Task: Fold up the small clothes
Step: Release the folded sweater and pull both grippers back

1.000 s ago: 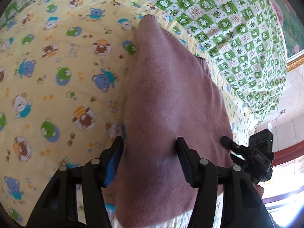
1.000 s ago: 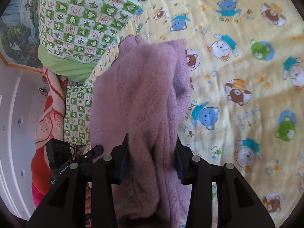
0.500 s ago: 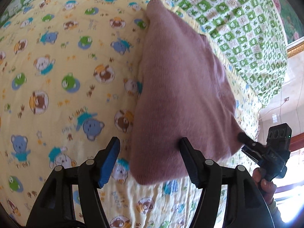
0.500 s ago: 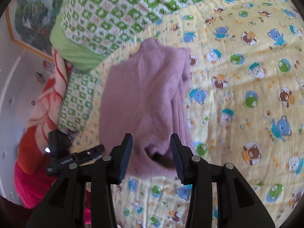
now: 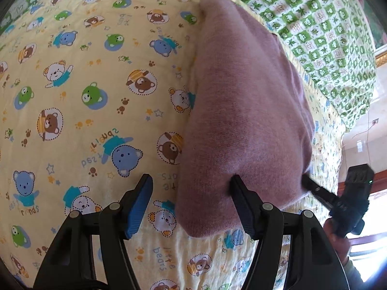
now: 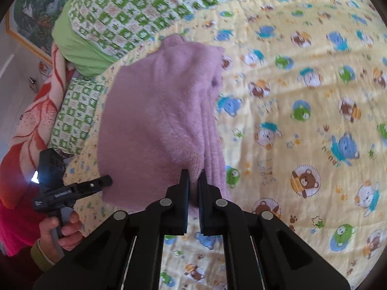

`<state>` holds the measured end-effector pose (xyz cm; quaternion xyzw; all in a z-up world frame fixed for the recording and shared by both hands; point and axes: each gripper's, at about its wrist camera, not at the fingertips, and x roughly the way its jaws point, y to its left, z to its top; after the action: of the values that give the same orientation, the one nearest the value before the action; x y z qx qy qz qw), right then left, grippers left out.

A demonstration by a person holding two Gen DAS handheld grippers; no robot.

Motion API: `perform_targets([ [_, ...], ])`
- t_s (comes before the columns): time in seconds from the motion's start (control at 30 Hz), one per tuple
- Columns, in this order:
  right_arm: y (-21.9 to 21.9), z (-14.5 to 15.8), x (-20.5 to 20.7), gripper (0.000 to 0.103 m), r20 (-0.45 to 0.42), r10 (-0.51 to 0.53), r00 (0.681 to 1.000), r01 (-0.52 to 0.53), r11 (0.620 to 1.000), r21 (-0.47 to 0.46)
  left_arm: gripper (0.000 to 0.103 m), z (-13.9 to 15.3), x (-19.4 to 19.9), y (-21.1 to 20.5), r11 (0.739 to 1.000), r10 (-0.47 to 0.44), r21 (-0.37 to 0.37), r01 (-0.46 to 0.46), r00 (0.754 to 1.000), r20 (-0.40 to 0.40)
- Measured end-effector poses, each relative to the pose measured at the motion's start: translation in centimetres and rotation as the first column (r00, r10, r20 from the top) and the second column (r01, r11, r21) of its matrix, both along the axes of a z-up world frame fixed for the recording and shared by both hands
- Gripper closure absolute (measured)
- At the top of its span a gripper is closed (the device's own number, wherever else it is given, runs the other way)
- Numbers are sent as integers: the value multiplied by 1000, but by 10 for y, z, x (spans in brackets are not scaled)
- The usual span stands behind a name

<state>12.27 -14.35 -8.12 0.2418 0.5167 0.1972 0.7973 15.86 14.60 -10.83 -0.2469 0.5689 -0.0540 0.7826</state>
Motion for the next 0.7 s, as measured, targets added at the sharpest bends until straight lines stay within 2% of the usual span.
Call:
perform_targets([
  [0.13,11,-18,-3,96,-17,33,999,-34,998,-43,35,-2,0,-3,1000,-2,8,3,1000,-4],
  [0.23,11,-14,-6,95,-3,32,999,-32,997,-64,35,2,-1,-8,1000,-6,25,6,1000,-2],
  [0.3,9,-6,-7,94,-1,33,999,-33,996,-83,35,8,-4,-11,999,-19,47,18,1000,3],
  [0.4,3,13,-10,87,30,25,999,-20,991,-134,38,26,-9,-15,997,-37,70,35,999,36],
  [0.5,-2,38,-10,86,96,-1,995,15,990,-143,38,50,-10,-17,997,-46,74,39,994,96],
  [0.6,3,58,2,86,143,2,990,14,994,-110,38,71,-1,-21,998,-45,49,38,987,154],
  [0.7,21,64,19,86,154,40,987,-26,995,-92,38,82,13,-30,998,-59,30,54,980,190],
])
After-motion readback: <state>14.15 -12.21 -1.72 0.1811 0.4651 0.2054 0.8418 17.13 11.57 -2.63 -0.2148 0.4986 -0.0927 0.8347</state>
